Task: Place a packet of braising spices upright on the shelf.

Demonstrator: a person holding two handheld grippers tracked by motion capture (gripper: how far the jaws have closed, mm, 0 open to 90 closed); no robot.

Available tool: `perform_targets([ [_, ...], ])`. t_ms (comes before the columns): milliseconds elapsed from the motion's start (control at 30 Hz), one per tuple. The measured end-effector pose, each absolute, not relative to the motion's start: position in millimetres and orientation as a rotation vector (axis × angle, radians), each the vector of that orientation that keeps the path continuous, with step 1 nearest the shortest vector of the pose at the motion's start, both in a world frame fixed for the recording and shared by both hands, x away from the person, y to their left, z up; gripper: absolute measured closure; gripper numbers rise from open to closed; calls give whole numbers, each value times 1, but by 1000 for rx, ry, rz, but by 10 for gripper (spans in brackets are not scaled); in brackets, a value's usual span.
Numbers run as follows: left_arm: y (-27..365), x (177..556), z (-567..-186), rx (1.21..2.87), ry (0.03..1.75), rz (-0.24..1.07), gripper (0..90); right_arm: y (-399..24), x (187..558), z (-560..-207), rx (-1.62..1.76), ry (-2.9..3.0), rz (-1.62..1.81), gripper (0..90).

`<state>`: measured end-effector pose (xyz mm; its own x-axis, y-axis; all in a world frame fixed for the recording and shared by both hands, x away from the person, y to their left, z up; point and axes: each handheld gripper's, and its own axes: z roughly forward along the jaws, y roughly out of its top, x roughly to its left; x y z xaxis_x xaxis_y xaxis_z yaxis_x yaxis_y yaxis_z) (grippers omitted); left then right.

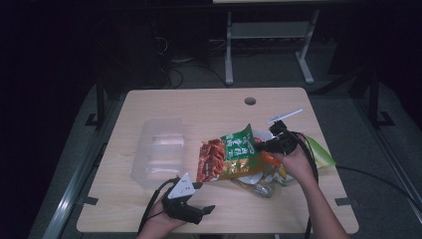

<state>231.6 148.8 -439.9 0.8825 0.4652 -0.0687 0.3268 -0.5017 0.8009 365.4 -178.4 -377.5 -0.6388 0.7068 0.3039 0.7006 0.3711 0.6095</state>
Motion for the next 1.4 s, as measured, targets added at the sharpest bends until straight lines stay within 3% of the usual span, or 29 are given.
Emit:
perform_targets([
  [267, 147, 237, -428, 2095, 589, 194, 220, -172, 357, -352, 1208, 2610, 1196, 900],
  [1033, 130, 273, -404, 2103, 599, 233, 243, -164, 361, -328, 1066, 2721, 1267, 900],
  [1400, 124, 293, -386, 2060, 629, 256, 243, -153, 355, -300, 940, 2764, 1277, 900],
])
